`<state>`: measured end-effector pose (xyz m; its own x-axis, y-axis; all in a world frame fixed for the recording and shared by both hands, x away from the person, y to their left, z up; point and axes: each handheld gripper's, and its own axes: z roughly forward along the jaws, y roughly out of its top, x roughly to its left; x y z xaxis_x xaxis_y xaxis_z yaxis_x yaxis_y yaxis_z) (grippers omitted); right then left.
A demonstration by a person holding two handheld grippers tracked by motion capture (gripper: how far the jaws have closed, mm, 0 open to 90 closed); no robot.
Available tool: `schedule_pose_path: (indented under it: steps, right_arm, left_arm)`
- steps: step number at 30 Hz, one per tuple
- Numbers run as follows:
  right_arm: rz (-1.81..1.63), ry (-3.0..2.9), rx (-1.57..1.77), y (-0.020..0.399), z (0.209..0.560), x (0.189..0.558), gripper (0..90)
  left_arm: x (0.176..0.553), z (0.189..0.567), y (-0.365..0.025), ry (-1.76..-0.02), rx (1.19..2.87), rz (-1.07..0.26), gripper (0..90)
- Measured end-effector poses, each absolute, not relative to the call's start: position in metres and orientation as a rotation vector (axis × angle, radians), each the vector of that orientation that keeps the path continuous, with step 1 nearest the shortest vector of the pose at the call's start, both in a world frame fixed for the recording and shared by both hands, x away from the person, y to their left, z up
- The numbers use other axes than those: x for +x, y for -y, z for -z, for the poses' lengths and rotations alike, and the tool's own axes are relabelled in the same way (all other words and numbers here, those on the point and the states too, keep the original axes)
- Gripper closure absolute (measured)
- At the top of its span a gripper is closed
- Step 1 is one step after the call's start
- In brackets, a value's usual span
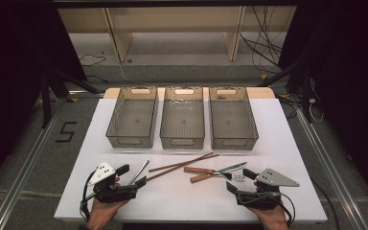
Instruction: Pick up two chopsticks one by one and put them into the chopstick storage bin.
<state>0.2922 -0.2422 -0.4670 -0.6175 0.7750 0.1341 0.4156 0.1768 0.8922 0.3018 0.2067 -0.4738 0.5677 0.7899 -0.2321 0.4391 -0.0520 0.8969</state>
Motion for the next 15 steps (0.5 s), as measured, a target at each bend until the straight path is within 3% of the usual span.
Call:
schedule_pose_path:
  steps: [15]
  right_arm:
    - [-1.418, -2.124, 1.120, 0.2414, 0.4664, 0.2932, 22.1]
  left_arm:
    - [0.3021, 0.4740, -0.2070, -1.041, 1.684, -0.391, 14.0]
